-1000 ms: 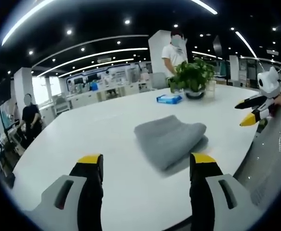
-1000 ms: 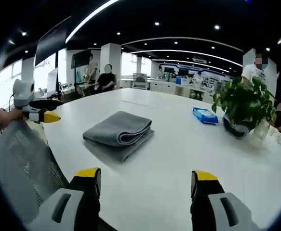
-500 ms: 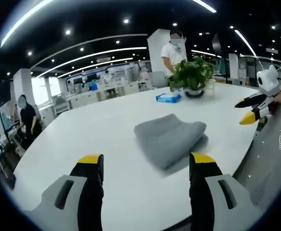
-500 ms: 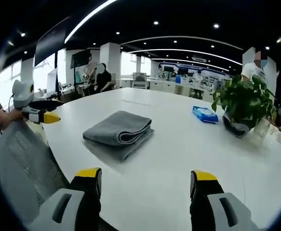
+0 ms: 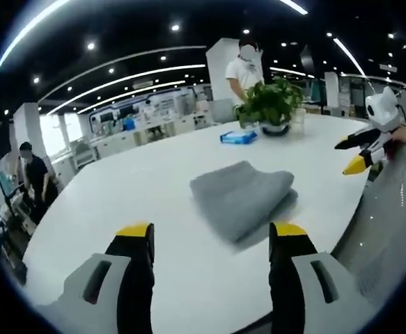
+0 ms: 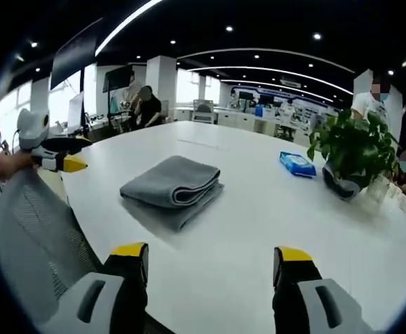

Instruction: Open the folded towel by lifting each exposed corner and separating the folded layers until the towel lies flat within the target outline without major curled edges

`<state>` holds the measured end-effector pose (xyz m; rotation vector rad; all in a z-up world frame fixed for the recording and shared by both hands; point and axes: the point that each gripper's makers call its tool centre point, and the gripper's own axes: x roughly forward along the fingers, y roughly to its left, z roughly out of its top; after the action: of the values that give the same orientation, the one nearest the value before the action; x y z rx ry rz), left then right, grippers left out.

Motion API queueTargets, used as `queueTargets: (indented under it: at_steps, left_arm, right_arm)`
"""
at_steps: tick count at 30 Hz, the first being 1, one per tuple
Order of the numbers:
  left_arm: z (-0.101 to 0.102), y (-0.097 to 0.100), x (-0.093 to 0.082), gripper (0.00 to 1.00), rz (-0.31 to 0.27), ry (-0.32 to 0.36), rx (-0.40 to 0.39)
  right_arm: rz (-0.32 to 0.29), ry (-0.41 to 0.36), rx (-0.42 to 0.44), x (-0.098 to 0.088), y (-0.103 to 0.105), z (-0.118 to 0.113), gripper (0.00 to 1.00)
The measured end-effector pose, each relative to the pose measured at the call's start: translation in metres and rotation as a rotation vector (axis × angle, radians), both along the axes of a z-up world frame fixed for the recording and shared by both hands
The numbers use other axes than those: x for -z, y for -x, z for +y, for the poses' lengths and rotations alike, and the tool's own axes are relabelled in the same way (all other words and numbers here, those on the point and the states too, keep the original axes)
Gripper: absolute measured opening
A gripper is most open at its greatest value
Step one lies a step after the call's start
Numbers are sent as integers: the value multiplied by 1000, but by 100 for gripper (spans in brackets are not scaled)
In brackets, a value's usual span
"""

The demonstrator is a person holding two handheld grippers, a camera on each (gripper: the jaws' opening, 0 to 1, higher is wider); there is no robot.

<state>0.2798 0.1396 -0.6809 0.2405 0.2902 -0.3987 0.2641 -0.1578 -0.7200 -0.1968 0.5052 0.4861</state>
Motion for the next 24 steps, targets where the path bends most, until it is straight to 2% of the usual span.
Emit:
queueTargets:
  at_steps: [1, 3, 4, 6, 7, 8, 10, 12, 13, 16, 18, 21, 23, 24]
  left_arm:
    - [-1, 0, -2, 59, 36, 64, 1]
    - [3, -4, -10, 66, 52, 118, -13]
    - [3, -6, -14, 67, 52, 131, -6]
    - [1, -10, -20, 62, 50, 110, 10]
    - [-4, -11, -23, 54, 50, 68, 50]
    - [-8, -14, -28, 48, 26, 16, 86]
    - [-16, -19, -32, 42, 19, -38, 133]
    - [-33, -22, -36, 42, 36, -17, 191]
    - [-41, -24, -37, 42, 36, -13, 218]
    - [-64, -30, -35, 42, 41, -62, 296]
    - [-83, -33, -29, 42, 64, -74, 350]
    - [-110, -36, -19, 41, 81, -117, 421]
    - [-120, -39, -13, 39, 77, -151, 441]
    - [-129, -40, -9, 38, 85, -149, 460]
  right_arm:
    - [-1, 5, -8, -2, 0, 0, 69]
    - [17, 11, -11, -6, -3, -2, 66]
    - [15, 3, -11, -10, -5, -3, 66]
    - [11, -29, -14, -20, -10, 1, 64]
    - [4, -46, -15, -31, -15, 5, 64]
    - [-4, -51, -22, -36, -18, 7, 63]
    - [-22, -53, -30, -47, -26, 12, 61]
    - [-32, -71, -32, -55, -33, 18, 61]
    - [-33, -74, -32, -57, -36, 21, 61]
    - [-12, -99, -19, -53, -41, 25, 58]
    - [26, -144, 12, -48, -43, 28, 54]
    - [37, -157, 24, -44, -48, 33, 52]
    - [41, -169, 29, -42, -52, 38, 52]
    - [43, -180, 34, -41, -55, 40, 51]
